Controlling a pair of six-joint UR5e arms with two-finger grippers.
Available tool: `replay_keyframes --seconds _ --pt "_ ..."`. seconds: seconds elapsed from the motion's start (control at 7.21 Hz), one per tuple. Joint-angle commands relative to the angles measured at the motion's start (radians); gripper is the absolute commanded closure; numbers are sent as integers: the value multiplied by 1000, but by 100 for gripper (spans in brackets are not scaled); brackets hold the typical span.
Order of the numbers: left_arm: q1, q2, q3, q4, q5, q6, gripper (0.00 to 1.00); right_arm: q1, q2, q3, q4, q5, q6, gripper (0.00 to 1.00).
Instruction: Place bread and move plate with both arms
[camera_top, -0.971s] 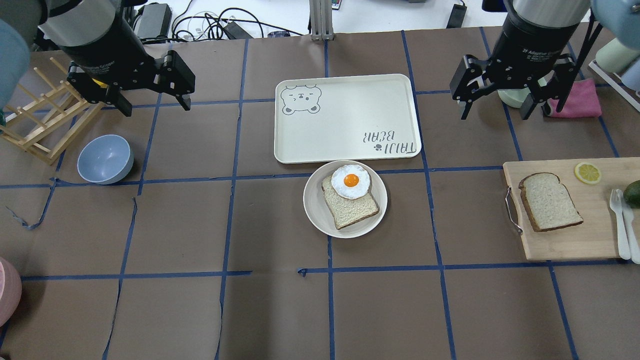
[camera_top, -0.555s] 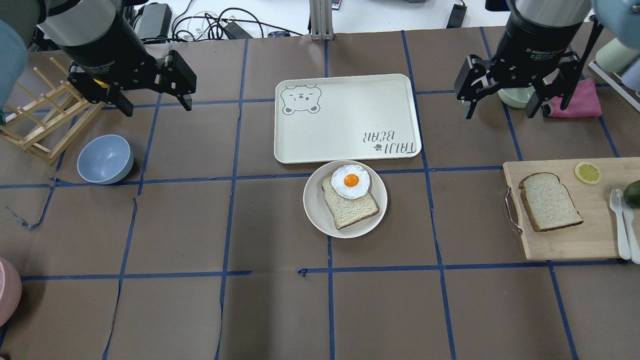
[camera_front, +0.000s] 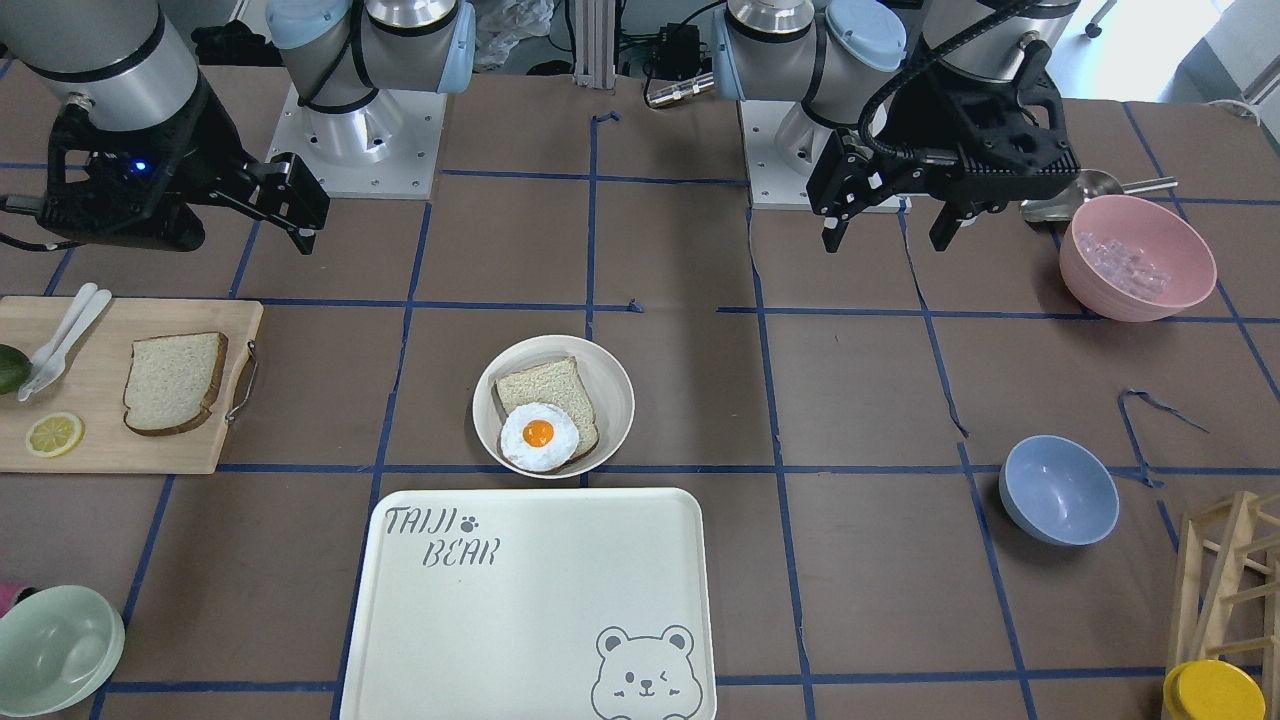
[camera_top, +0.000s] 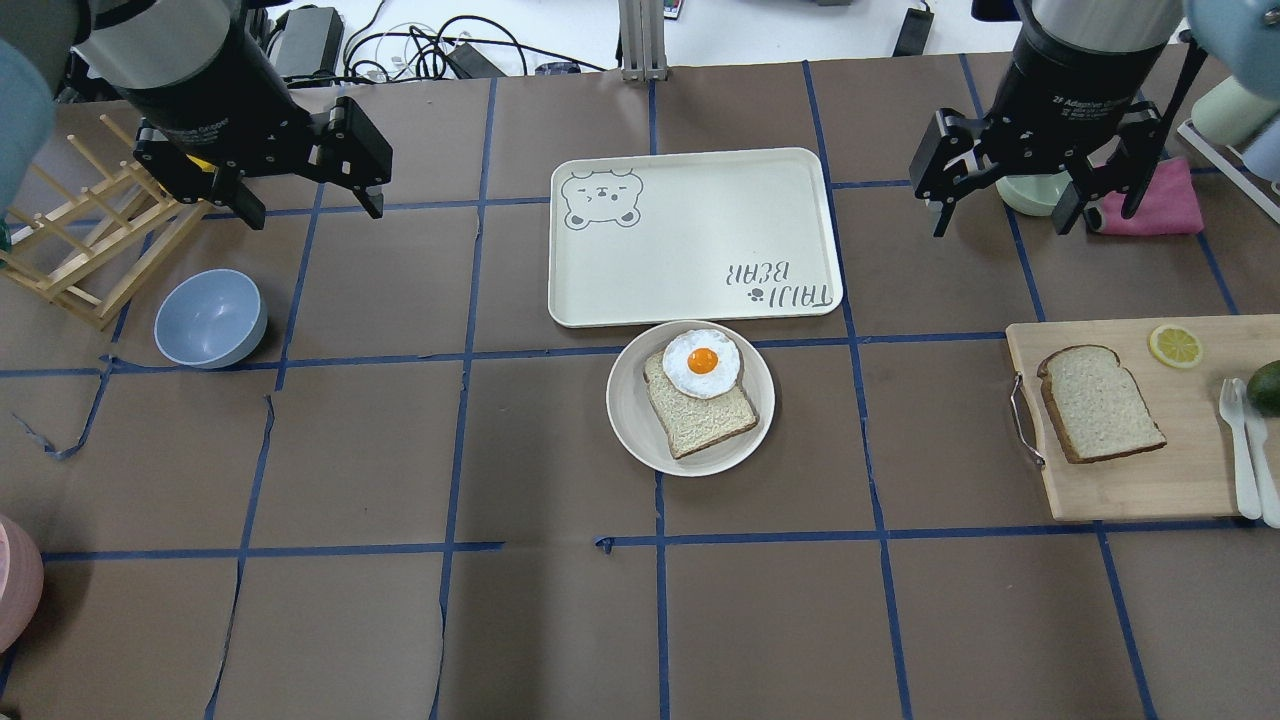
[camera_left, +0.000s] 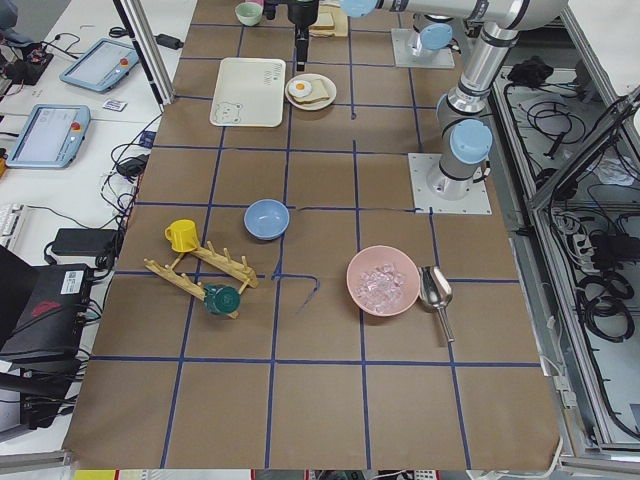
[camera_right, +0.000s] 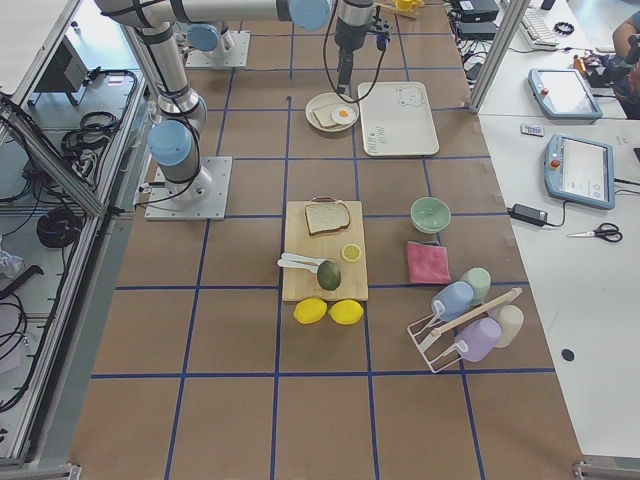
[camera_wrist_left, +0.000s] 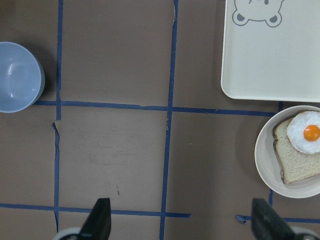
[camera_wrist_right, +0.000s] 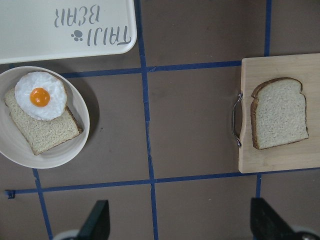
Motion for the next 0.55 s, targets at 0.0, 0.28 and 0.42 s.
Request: replay_keyframes --seconds 0.0,0.28,0.42 --pt "0 4 -4 0 -1 0 0 0 0 0 -4 0 0 0" --pt "0 8 -6 -1 -4 0 0 0 0 0 -4 0 0 0" --pt "0 11 -4 -7 -3 0 0 0 0 0 -2 0 2 0"
